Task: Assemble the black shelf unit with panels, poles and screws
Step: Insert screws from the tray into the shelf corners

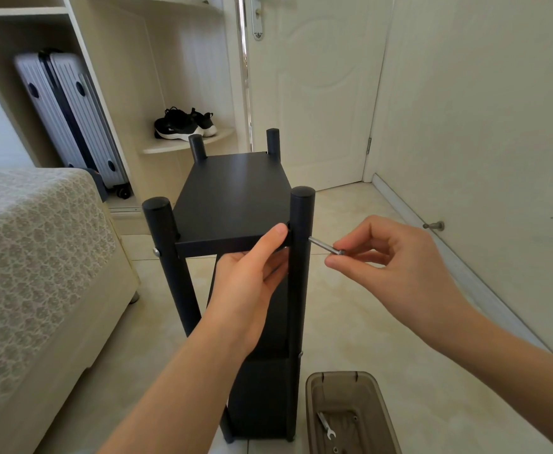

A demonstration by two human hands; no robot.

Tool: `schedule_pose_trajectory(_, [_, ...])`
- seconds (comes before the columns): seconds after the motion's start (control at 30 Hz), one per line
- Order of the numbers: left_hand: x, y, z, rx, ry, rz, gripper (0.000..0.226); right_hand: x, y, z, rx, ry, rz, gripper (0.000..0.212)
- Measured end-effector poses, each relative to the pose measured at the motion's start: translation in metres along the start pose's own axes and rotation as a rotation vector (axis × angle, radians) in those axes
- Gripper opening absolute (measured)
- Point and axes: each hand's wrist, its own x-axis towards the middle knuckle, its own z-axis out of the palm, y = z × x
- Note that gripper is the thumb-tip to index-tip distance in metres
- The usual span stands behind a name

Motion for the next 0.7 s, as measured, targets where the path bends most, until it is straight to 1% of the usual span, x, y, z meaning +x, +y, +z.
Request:
schedule_pose_trajectory(0.17, [0.0,-0.001,-0.001,-0.018,-0.008,0.005,0.035,0.002,-0.001,0.003,-0.003,-0.001,0.009,0.017])
schedule_pose_trajectory(0.23, [0.001,0.0,-0.001,-0.009,-0.01,0.005,0.033,0.003,-0.001,0.004,-0.016,-0.003,0.007,0.016])
schedule_pose_trajectory(0.53, [-0.001,0.001,0.001,-0.028,-0.023,0.007,0.05,0.008,0.0,0.009,-0.037,0.01,0.008,0.018])
schedule_pose_trajectory(0.7, [-0.002,0.003,0.001,-0.045,-0.049,0.019,0.045,0.011,0.0,0.013,-0.03,0.019,0.017,0.019])
